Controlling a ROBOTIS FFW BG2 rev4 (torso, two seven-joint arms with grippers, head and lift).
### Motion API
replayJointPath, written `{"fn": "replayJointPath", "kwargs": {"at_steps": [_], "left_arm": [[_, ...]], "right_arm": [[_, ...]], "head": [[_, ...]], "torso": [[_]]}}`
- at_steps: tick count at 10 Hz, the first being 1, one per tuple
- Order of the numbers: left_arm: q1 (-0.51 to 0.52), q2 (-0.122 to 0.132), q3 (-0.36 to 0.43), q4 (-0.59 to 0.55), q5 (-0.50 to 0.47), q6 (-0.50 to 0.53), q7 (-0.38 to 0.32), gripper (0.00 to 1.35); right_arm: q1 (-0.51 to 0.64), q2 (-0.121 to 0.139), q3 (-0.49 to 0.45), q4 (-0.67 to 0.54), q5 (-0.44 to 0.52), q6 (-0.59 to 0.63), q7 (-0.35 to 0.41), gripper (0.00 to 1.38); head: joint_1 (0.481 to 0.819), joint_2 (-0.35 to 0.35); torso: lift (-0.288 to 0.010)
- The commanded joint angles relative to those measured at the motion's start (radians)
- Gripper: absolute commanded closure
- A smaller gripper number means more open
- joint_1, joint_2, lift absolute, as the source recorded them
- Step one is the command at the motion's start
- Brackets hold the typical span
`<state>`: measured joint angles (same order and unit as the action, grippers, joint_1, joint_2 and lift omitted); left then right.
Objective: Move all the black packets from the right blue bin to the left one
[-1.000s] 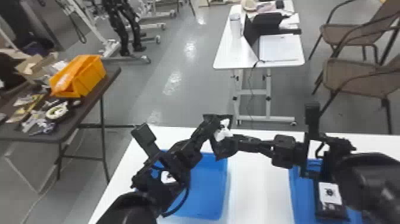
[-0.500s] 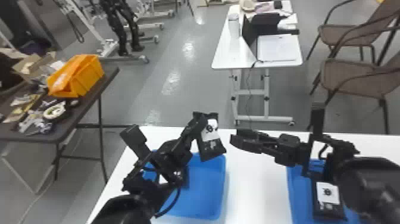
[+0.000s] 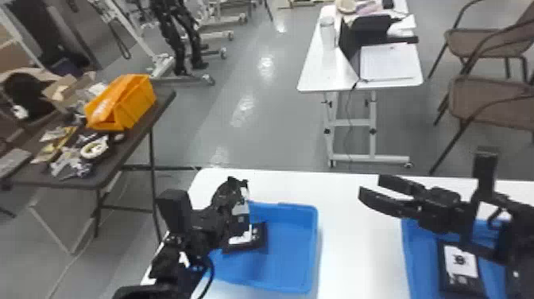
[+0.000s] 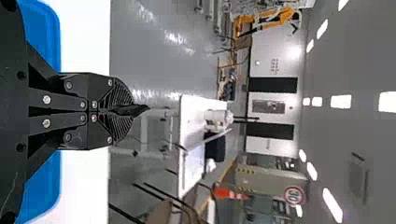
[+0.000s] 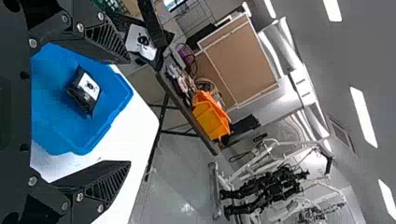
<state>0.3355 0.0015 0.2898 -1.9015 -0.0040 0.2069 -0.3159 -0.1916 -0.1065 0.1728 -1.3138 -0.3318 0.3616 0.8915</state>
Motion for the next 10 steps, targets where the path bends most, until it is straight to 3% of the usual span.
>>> {"fn": "replayJointPath", "kwargs": {"at_steps": [1, 2, 3, 4, 5, 6, 7, 10], "left_arm": [[0.013, -0.004, 0.008, 0.055, -0.149, -0.057, 0.000, 1.21], [0.014, -0.004, 0.006, 0.130, -0.136, -0.112, 0.000, 1.21], [0.022, -0.004, 0.002, 0.176, -0.080, -0.141, 0.008, 0.93], [0.026, -0.004, 0.017, 0.180, -0.111, -0.195, 0.014, 0.47], [0.025, -0.004, 0.023, 0.177, -0.113, -0.236, 0.014, 0.13], [0.023, -0.004, 0.022, 0.173, -0.073, -0.268, 0.014, 0.08], [0.023, -0.004, 0.012, 0.167, -0.016, -0.305, 0.027, 0.13], [0.030, -0.004, -0.051, 0.136, 0.145, -0.377, 0.046, 0.15]], "right_arm": [[0.063, 0.001, -0.044, -0.076, 0.056, 0.007, -0.042, 0.28], [0.100, 0.007, -0.075, -0.114, 0.074, 0.013, -0.068, 0.28], [0.121, 0.010, -0.101, -0.125, 0.079, 0.020, -0.068, 0.28], [0.136, 0.008, -0.113, -0.139, 0.085, 0.027, -0.068, 0.28], [0.153, 0.007, -0.118, -0.153, 0.106, 0.033, -0.068, 0.28], [0.175, 0.007, -0.121, -0.173, 0.140, 0.034, -0.068, 0.28], [0.212, 0.011, -0.134, -0.205, 0.189, 0.033, -0.088, 0.28], [0.359, 0.047, -0.248, -0.291, 0.335, 0.034, -0.170, 0.28]], "head": [[0.695, 0.336], [0.695, 0.337], [0.695, 0.328], [0.695, 0.317], [0.695, 0.312], [0.695, 0.312], [0.695, 0.311], [0.695, 0.256]], "torso": [[0.000], [0.000], [0.000], [0.000], [0.000], [0.000], [0.000], [0.000]]}}
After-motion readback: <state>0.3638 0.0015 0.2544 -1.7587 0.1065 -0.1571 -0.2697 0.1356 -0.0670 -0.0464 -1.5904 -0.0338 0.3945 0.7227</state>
